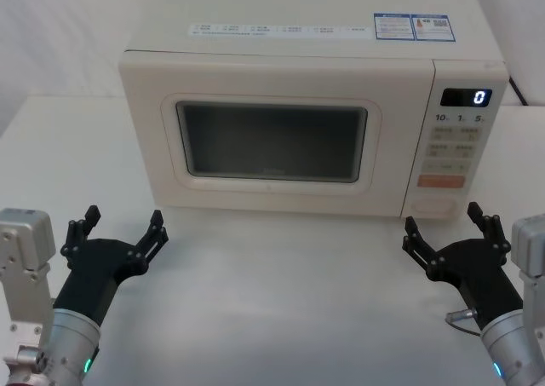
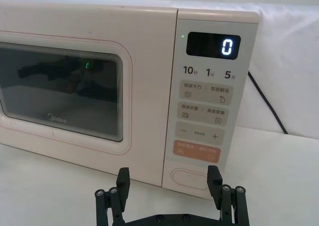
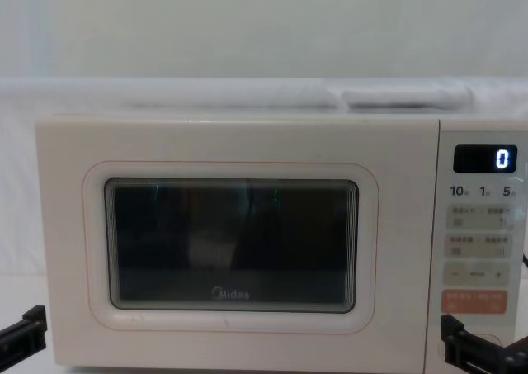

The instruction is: Press the button to open the microwave door with one hand; close the microwave door with the other hand.

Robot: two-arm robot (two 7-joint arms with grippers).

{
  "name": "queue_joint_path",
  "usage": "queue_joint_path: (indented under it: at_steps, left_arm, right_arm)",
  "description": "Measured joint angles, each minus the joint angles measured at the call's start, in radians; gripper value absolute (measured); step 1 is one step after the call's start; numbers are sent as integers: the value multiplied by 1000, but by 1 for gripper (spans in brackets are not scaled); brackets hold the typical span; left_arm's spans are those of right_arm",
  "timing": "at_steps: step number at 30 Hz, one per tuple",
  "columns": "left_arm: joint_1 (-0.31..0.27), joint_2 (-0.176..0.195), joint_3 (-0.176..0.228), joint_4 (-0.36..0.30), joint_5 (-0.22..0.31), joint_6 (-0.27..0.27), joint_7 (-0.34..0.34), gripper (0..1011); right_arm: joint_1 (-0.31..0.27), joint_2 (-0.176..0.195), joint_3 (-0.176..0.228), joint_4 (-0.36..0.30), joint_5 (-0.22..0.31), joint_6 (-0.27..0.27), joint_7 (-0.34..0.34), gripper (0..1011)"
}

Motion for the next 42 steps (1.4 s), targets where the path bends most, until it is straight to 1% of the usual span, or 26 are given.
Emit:
queue_joint_path:
  at_steps: [6, 8, 10, 14, 16, 18, 20, 21, 24, 25, 26, 28, 29, 30, 32, 36, 38, 39, 40, 42]
  left_arm:
    - [0, 0, 0, 0, 0, 0, 0, 1001]
    - [0, 0, 0, 0, 0, 0, 0, 1001]
    - [0, 0, 0, 0, 0, 0, 0, 1001]
    - [0, 0, 0, 0, 0, 0, 0, 1001]
    - [0, 0, 0, 0, 0, 0, 0, 1001]
    - [0, 0, 0, 0, 0, 0, 0, 1001]
    - [0, 0, 0, 0, 0, 0, 0, 1001]
    - [0, 0, 0, 0, 0, 0, 0, 1001]
    - [0, 0, 0, 0, 0, 0, 0, 1001]
    - [0, 0, 0, 0, 0, 0, 0, 1001]
    - [0, 0, 0, 0, 0, 0, 0, 1001]
    - [0, 0, 0, 0, 0, 0, 0, 1001]
    - [0, 0, 0, 0, 0, 0, 0, 1001]
    - [0, 0, 0, 0, 0, 0, 0, 1001]
    - [0, 0, 0, 0, 0, 0, 0, 1001]
    - [0, 0, 0, 0, 0, 0, 0, 1001]
    - [0, 0, 0, 0, 0, 0, 0, 1001]
    - [0, 0, 0, 0, 0, 0, 0, 1001]
    - [0, 0, 0, 0, 0, 0, 0, 1001]
    - [0, 0, 0, 0, 0, 0, 0, 1001]
  right_arm:
    - [0, 0, 0, 0, 0, 0, 0, 1002]
    - [0, 0, 0, 0, 0, 0, 0, 951]
    - [0, 0, 0, 0, 0, 0, 0, 926]
    - [0, 0, 0, 0, 0, 0, 0, 840]
    - [0, 0, 0, 0, 0, 0, 0, 763]
    - [0, 0, 0, 0, 0, 0, 0, 727]
    - [0, 0, 0, 0, 0, 0, 0, 652]
    - [0, 0, 0, 0, 0, 0, 0, 597]
    - [0, 0, 0, 0, 0, 0, 0, 526]
    - [0, 0, 0, 0, 0, 0, 0, 464]
    - [0, 0, 0, 0, 0, 0, 0, 464]
    - [0, 0, 0, 0, 0, 0, 0, 402]
    - [0, 0, 0, 0, 0, 0, 0, 344]
    - [0, 0, 0, 0, 0, 0, 0, 324]
    - [0, 0, 0, 0, 0, 0, 0, 248]
    - [0, 0, 0, 0, 0, 0, 0, 164]
    - [0, 0, 0, 0, 0, 0, 0, 73]
    - [0, 0, 0, 0, 0, 0, 0, 60]
    - [0, 0, 0, 0, 0, 0, 0, 16]
    - [0, 0, 0, 0, 0, 0, 0, 0]
